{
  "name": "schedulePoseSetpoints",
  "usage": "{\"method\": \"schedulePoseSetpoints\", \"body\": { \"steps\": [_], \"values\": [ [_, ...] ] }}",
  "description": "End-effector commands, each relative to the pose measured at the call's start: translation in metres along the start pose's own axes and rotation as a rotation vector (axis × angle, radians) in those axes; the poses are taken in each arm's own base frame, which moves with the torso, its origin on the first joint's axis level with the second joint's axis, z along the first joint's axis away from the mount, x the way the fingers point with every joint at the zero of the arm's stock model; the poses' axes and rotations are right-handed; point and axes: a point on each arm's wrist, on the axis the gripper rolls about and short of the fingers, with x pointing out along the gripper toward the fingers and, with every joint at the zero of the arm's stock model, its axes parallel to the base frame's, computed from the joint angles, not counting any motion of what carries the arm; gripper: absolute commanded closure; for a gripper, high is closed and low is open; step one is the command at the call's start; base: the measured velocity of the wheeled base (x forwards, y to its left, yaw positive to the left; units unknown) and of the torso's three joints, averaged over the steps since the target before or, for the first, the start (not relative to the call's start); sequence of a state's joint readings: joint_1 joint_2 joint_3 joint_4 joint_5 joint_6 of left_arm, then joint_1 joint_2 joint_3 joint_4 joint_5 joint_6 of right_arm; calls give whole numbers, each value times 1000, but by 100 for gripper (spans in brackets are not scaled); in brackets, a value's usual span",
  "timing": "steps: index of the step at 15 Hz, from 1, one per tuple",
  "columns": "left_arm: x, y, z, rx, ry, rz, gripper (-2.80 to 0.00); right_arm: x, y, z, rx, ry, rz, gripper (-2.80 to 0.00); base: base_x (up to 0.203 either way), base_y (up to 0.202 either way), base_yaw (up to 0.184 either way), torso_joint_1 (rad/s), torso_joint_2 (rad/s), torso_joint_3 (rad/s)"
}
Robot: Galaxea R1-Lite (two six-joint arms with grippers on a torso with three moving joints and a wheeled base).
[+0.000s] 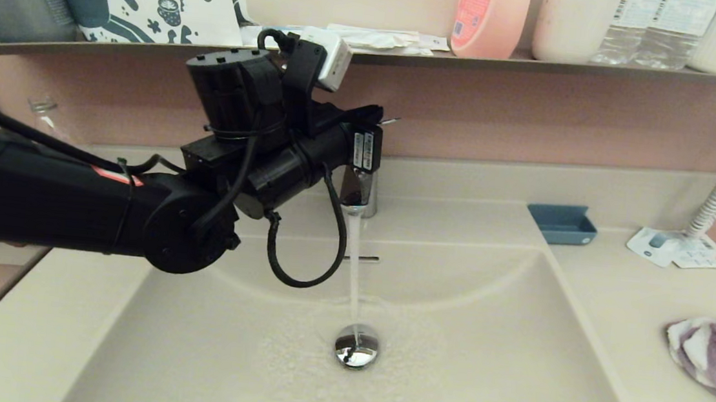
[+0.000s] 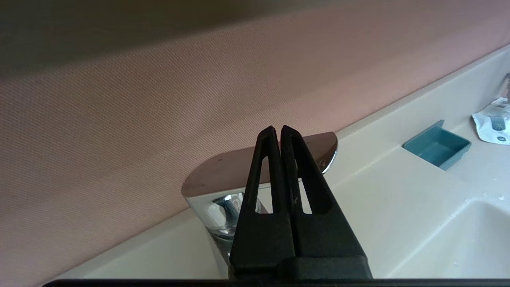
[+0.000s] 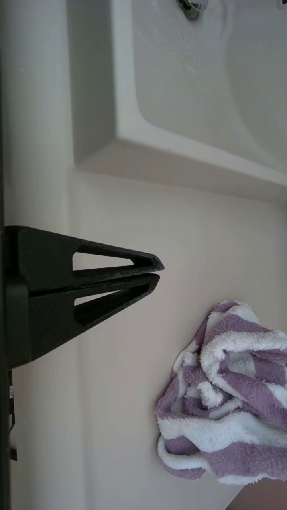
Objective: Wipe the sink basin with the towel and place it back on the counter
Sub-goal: Turn off the faucet
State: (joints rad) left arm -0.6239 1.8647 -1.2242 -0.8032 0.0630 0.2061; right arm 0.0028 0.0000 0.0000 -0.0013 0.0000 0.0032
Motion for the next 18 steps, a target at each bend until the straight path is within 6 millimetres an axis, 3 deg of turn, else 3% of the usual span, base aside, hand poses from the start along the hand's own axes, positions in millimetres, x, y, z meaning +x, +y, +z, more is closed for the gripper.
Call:
{"method": "schedulePoseSetpoints", "body": {
  "steps": [1,7,9,12,15,18],
  "values": [
    [-2,-8,-4,-1,14,-19,0,0,0,0,0,0,0,0,0,0,0,0,0,0],
    [-13,-31,-16,-5,44,-74,0,0,0,0,0,0,0,0,0,0,0,0,0,0],
    [-16,-29,-9,-6,26,-70,0,0,0,0,1,0,0,0,0,0,0,0,0,0],
    [-33,-20,17,-13,-32,-53,0,0,0,0,0,0,0,0,0,0,0,0,0,0],
    [-81,-6,34,-15,-53,-41,0,0,0,0,1,0,0,0,0,0,0,0,0,0],
    [-137,-2,36,-17,-48,-48,0,0,0,0,0,0,0,0,0,0,0,0,0,0]
  ]
}}
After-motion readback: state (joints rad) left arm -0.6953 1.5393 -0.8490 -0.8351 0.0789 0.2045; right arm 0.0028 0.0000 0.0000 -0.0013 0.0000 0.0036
